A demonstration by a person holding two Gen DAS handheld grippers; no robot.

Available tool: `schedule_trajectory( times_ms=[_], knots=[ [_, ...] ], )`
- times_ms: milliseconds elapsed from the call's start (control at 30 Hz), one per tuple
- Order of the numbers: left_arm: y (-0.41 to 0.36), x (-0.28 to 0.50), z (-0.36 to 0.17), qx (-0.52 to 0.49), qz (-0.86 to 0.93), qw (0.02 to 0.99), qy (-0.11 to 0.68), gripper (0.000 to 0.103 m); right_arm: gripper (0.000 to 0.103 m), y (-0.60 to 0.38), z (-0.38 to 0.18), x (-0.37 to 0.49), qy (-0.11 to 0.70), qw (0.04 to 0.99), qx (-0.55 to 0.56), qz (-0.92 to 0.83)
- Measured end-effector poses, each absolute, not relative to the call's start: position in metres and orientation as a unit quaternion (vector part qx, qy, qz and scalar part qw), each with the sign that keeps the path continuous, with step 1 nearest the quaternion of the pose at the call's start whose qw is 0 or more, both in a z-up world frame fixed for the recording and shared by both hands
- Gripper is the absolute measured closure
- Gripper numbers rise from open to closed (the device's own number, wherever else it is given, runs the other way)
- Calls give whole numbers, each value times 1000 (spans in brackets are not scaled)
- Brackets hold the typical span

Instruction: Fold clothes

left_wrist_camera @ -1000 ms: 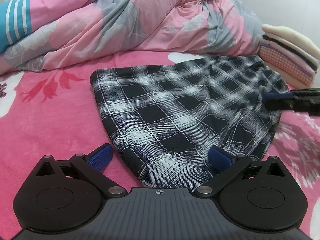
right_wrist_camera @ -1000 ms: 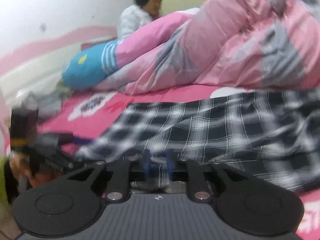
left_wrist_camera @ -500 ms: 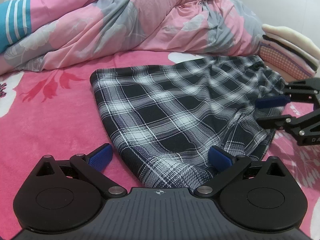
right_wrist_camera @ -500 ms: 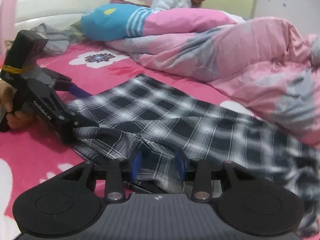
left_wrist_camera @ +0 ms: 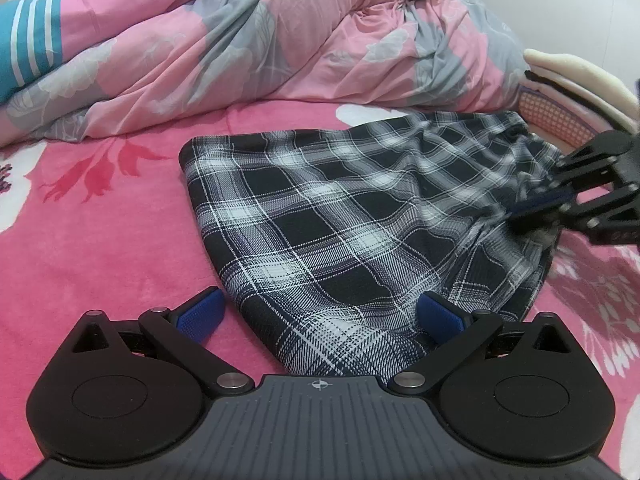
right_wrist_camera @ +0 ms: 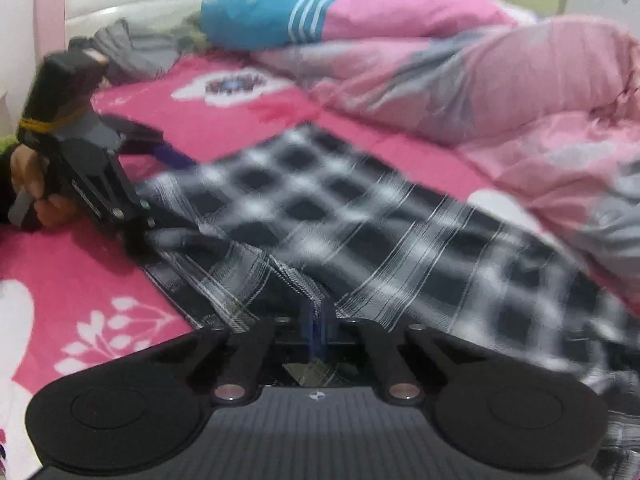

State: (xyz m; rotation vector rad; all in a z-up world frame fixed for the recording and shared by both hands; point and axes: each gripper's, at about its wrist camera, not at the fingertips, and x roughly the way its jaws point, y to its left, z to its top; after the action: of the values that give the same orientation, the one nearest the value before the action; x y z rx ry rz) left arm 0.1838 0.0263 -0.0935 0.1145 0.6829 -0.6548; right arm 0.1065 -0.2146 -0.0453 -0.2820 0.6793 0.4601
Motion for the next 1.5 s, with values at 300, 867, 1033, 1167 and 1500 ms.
schedule_trajectory(
  times_ms=[300,867,1033,1167,1500],
  knots=[
    [27,184,-93,53,-316,888,329,0,102,-244,-42,102,293,932,-19,212],
    [30,184,-92,43,-319,888,328,0,98,-260,-46,99,268,954,70,119],
    [38,180,-83,18,-318,898,303,0,98,-236,-32,67,235,960,61,137],
    [35,163,-74,26,-356,900,249,0,98,-206,-54,86,276,944,48,171],
    [22,174,-87,21,-341,890,303,0,98,-219,-73,102,294,935,150,132]
  ],
)
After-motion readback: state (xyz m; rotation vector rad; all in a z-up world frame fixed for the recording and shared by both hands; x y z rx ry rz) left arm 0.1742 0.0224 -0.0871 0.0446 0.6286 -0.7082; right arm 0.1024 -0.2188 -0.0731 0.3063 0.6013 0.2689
